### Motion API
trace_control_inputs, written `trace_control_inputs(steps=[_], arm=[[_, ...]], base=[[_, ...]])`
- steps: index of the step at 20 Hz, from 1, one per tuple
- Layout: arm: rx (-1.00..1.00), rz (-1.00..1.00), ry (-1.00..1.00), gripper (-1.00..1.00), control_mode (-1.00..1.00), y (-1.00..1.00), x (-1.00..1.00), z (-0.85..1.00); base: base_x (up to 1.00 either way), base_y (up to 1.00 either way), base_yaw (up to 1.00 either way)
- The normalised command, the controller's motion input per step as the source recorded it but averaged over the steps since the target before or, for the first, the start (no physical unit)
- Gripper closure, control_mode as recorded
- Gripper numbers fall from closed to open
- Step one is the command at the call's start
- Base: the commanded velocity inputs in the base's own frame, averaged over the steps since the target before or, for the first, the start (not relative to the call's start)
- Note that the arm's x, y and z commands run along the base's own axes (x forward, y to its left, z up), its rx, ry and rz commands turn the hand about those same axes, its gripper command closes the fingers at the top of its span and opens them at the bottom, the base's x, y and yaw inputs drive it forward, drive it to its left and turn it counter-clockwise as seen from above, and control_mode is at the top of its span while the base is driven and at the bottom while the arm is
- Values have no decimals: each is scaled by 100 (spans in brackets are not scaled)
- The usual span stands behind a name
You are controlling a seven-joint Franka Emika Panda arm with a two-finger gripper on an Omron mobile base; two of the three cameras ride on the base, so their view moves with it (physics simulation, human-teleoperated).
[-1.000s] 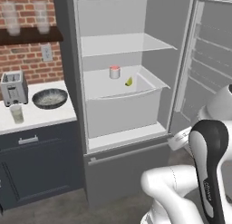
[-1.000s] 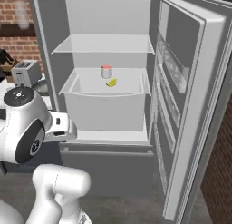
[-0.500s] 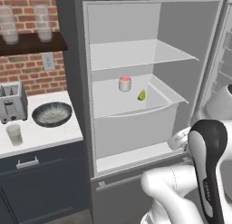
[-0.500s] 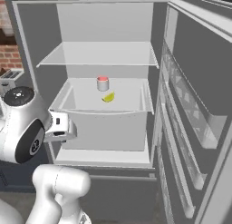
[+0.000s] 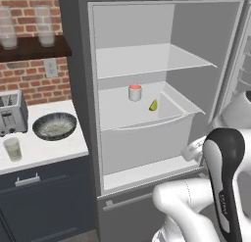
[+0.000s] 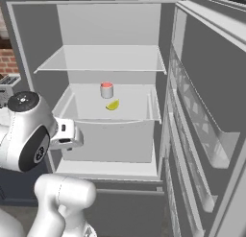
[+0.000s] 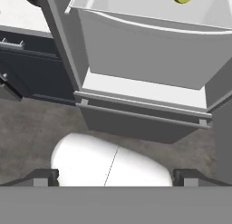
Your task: Grab a lemon wedge from the fridge and one ice cube from the ice bowl, and put them in the glass of lemonade.
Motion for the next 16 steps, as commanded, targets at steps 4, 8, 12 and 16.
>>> trace_control_inputs(steps=[4, 8, 12, 16], arm=[[0, 0, -4, -100, -100, -6, 59, -8], [0, -1, -7, -100, -100, 0, 80, -8], [0, -4, -4, -100, -100, 0, 63, -3], [0, -5, -6, -100, -100, 0, 72, -1]], base=[[0, 0, 0], [0, 0, 0], [0, 0, 0], [0, 0, 0]])
